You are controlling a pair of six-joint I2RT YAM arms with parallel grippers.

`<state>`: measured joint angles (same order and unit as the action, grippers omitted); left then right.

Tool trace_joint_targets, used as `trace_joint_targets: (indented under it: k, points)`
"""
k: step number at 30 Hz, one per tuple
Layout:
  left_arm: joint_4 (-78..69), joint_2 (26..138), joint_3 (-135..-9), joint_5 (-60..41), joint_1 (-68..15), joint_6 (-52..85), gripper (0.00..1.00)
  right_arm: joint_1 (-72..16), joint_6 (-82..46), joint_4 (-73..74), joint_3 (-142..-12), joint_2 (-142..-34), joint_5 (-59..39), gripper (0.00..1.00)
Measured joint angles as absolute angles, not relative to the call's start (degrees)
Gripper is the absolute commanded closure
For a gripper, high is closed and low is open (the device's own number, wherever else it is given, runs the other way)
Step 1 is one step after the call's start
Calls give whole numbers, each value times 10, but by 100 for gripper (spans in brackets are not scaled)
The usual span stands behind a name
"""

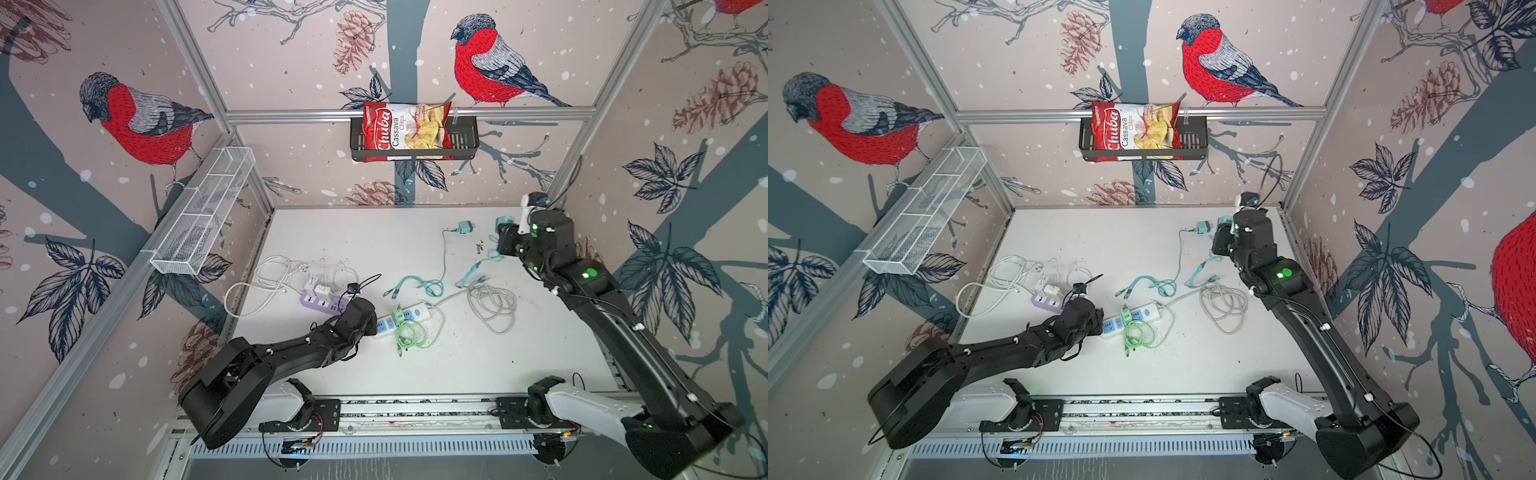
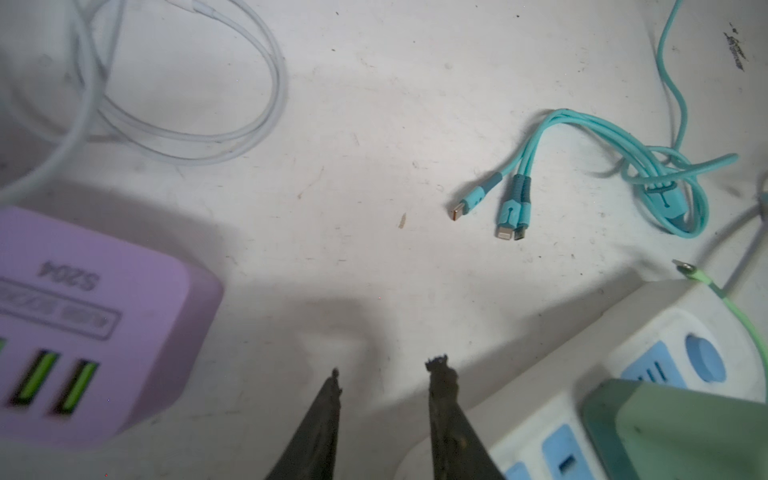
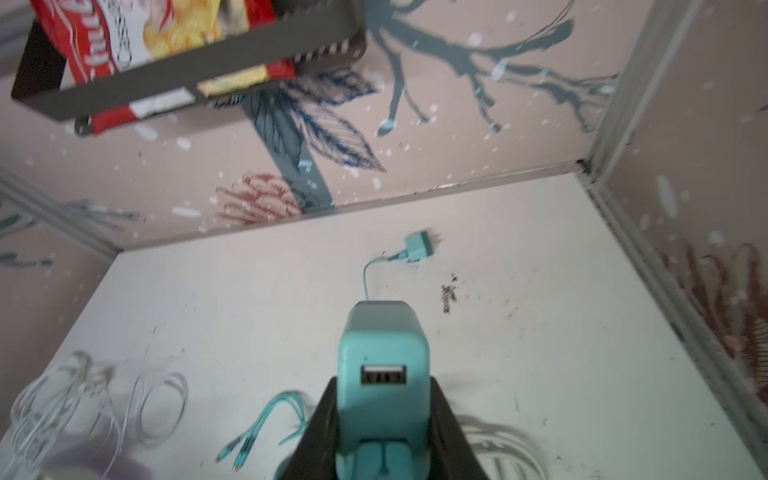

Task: Insert the plug
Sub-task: 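Carry the teal charger toward the strip with the right gripper while the left withdraws, then bring the held teal charger above the white power strip with the right gripper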

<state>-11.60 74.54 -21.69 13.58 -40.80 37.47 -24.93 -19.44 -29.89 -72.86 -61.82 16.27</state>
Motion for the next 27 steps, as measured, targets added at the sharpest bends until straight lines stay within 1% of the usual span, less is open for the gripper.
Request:
trace_joint_targets:
  k: [4, 7, 9, 11, 17, 22, 27]
  points:
    - [-144, 778, -218, 127, -419, 373, 68, -241, -195, -295, -737, -588, 186, 87]
    - [-163, 801, -222, 117, -435, 370, 70, -231, -195, -297, -750, -590, 192, 88]
    - [-178, 815, -228, 107, -448, 370, 70, -230, -195, -295, -747, -597, 182, 88]
    - [-191, 826, -233, 93, -463, 370, 70, -230, -196, -292, -726, -601, 151, 88]
    - [-243, 880, -261, 50, -508, 370, 72, -230, -230, -281, -581, -595, 79, 89]
    - [-274, 932, -297, 20, -525, 370, 74, -232, -279, -256, -443, -586, 53, 90]
    - [-276, 950, -317, 8, -529, 364, 74, -232, -323, -213, -347, -631, 41, 91]
